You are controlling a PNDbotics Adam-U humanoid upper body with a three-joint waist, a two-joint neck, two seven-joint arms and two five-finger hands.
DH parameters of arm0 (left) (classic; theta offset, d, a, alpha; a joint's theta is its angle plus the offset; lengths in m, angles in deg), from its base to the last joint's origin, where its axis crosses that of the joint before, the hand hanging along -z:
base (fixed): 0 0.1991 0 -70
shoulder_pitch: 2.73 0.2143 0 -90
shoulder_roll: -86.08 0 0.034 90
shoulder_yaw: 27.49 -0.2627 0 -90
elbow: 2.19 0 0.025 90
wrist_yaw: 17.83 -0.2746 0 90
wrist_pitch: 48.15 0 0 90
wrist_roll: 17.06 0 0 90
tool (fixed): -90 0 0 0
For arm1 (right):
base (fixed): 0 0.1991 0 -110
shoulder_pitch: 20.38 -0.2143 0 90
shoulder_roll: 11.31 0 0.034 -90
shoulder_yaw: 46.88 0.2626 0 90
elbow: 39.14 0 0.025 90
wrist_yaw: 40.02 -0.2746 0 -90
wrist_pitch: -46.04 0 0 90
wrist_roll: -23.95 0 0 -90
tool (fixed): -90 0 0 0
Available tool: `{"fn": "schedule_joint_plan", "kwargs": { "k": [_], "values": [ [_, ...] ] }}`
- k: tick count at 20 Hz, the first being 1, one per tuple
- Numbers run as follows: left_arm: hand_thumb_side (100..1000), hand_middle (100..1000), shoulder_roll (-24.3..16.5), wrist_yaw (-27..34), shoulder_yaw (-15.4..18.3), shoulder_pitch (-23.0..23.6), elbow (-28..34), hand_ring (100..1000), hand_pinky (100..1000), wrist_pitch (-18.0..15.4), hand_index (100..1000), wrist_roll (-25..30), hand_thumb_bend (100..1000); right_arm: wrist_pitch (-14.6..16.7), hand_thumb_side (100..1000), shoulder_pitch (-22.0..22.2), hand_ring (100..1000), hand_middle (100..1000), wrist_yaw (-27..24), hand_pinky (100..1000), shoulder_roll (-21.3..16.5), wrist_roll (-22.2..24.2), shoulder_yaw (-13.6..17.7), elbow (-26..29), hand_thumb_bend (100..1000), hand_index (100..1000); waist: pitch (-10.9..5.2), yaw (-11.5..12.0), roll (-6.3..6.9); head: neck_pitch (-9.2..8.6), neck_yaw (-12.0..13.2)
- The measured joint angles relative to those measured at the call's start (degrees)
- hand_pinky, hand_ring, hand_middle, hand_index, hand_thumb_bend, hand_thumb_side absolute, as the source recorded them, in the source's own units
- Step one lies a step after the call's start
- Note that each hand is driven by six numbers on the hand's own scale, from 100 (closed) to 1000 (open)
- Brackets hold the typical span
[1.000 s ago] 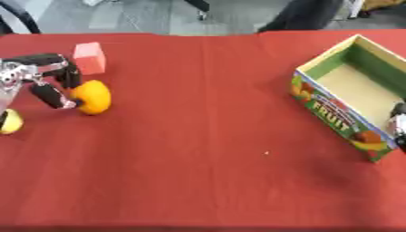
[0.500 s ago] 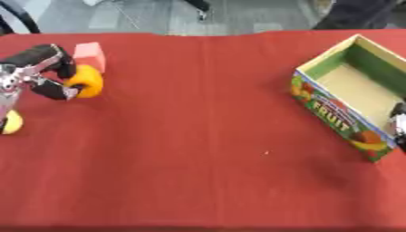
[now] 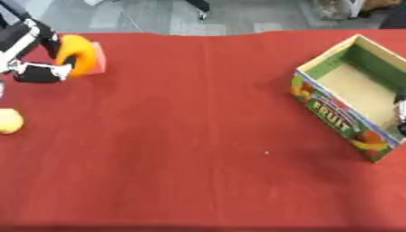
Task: Pick up the objects with one hand, pass them to the other hand, and then place them into the box on the other side of the table.
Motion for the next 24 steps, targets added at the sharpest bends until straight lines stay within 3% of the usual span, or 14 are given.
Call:
{"fn": "schedule_joint_plan", "kwargs": {
  "k": [2,4,5,8,9,10,13,20,24],
  "values": [
    [100,344,0.40,3.26,1.15,1.98,3.25,451,679,0.98,386,-1.94,100,0.23,331,-2.24,679,630,-0.12,655,-2.17,0.14,-0.29,0.65,160,741,-0.06,0.29,-0.12,0.00,-0.05],
    [100,343,1.70,5.97,2.01,3.62,6.04,449,684,1.77,383,-3.75,100,0.56,363,-4.23,680,626,-0.37,657,-4.13,0.50,-0.88,1.30,264,744,-0.11,0.44,-0.21,0.00,-0.10],
    [114,340,2.56,7.36,2.34,4.38,7.40,448,685,2.09,382,-4.63,100,0.79,327,-5.20,680,631,-0.51,658,-5.10,0.83,-1.27,1.64,157,747,-0.13,0.52,-0.22,0.00,-0.20],
    [142,340,5.56,11.50,2.91,6.37,11.27,447,688,2.72,381,-6.87,100,1.66,325,-8.13,680,632,-1.32,660,-7.77,2.66,-3.14,2.27,155,753,-0.13,0.90,-0.24,0.00,-0.53],
    [156,340,6.62,12.80,2.97,6.95,12.50,446,689,2.82,381,-7.42,100,1.87,297,-9.03,680,630,-1.58,661,-8.59,3.50,-3.93,2.27,221,759,-0.13,1.00,-0.26,0.00,-0.58],
    [163,341,7.68,14.11,3.02,7.46,13.76,448,690,2.89,383,-7.83,100,2.10,322,-9.98,680,632,-1.81,661,-9.34,4.48,-4.81,2.27,153,760,-0.13,1.10,-0.26,0.00,-0.60],
    [197,344,10.62,16.93,2.99,8.59,17.05,452,699,2.94,385,-8.33,100,2.73,319,-13.10,679,631,-2.58,662,-10.91,7.96,-8.02,2.27,151,761,-0.13,1.34,-0.26,0.00,-0.80],
    [255,345,17.14,22.57,0.49,10.36,19.71,455,711,3.25,386,-5.96,100,4.94,309,-20.69,670,619,-5.47,663,-11.17,19.97,-17.62,2.28,146,756,-0.13,1.98,-0.26,-0.04,-1.08],
    [275,352,18.78,25.95,-1.86,10.20,19.42,462,721,3.33,392,-3.55,100,6.26,304,-23.87,664,606,-6.18,663,-9.21,27.12,-21.98,2.30,146,749,-0.13,2.27,-0.26,-0.04,-1.30]
  ]
}}
